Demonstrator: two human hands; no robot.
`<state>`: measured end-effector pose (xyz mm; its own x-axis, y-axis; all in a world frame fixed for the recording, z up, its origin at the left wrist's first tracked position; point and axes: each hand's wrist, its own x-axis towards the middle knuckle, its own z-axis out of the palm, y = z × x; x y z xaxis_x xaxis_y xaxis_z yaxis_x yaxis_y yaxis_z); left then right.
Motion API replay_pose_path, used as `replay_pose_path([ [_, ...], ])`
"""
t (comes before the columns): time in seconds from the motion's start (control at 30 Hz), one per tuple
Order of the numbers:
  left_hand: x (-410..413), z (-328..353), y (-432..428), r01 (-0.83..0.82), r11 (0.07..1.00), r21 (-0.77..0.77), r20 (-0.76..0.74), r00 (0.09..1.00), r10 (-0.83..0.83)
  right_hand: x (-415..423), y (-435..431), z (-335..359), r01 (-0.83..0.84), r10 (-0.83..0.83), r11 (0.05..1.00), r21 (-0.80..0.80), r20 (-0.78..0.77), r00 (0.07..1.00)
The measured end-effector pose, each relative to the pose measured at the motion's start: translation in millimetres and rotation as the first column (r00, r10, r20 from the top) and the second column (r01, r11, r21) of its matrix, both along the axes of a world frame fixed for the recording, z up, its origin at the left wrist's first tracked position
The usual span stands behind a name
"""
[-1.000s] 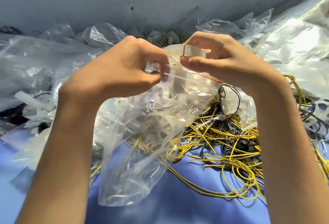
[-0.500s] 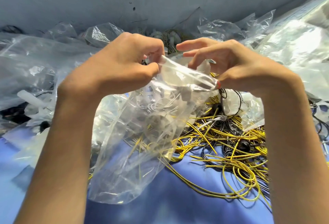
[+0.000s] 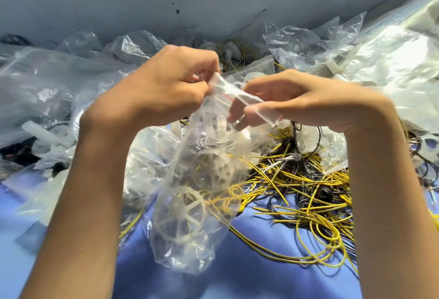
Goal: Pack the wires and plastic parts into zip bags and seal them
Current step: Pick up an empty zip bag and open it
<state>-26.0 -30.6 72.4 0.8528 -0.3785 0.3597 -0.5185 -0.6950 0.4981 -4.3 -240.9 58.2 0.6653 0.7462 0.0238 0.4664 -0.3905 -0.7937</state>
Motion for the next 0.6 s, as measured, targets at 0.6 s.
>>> replay_pose_path([
  [0.6, -1.3, 4.9, 11.6, -0.174, 0.945, 0.276, -0.194, 0.953, 0.232, 13.1, 1.4, -7.4, 0.254, -0.216, 0.951, -0.177, 0.209, 0.954],
])
